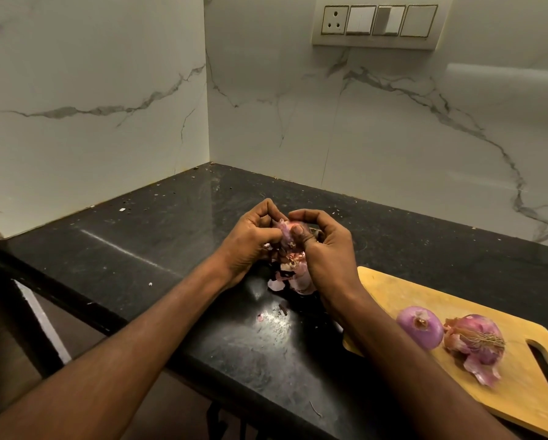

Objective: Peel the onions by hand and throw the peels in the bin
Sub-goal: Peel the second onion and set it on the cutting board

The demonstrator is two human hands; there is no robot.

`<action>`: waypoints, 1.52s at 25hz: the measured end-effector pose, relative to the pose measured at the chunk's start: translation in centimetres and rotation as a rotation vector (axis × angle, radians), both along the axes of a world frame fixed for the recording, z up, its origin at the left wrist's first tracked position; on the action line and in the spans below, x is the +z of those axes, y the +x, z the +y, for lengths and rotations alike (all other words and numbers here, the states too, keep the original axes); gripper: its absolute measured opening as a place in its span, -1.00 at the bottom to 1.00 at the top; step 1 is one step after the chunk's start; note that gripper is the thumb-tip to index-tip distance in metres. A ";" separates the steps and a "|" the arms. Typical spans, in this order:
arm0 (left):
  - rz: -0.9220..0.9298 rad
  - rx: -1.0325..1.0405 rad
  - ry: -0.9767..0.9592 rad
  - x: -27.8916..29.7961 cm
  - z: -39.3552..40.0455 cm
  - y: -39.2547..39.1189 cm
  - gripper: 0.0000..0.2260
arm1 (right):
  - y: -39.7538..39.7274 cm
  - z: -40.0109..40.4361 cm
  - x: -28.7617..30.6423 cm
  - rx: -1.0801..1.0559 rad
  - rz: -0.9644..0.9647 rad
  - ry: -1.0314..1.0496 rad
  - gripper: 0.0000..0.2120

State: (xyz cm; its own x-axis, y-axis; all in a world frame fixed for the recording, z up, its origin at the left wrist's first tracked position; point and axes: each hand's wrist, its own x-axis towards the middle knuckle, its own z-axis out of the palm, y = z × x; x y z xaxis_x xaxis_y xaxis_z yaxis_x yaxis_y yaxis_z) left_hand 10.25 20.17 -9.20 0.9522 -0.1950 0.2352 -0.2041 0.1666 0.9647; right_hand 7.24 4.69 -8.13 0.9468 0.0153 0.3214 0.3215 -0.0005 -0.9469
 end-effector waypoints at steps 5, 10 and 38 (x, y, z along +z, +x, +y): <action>-0.012 0.012 -0.002 -0.1 0.1 0.2 -0.85 | 0.0 0.3 0.2 -0.017 0.027 0.060 -0.79; 0.069 -0.091 -0.086 0.2 0.3 -0.1 -0.76 | 0.2 -0.1 0.5 -0.048 0.040 0.129 -0.80; -0.181 0.198 0.233 -0.5 -0.3 -0.4 -0.90 | 1.0 0.2 -0.7 -0.123 -0.040 -0.078 -0.79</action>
State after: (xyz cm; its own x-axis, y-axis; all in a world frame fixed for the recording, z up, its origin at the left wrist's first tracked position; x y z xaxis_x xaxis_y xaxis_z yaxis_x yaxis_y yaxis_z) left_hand 9.89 19.85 -9.74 0.9239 -0.0788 0.3745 -0.3816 -0.1135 0.9173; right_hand 8.27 4.86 -8.87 0.9295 -0.0740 0.3614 0.3520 -0.1153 -0.9289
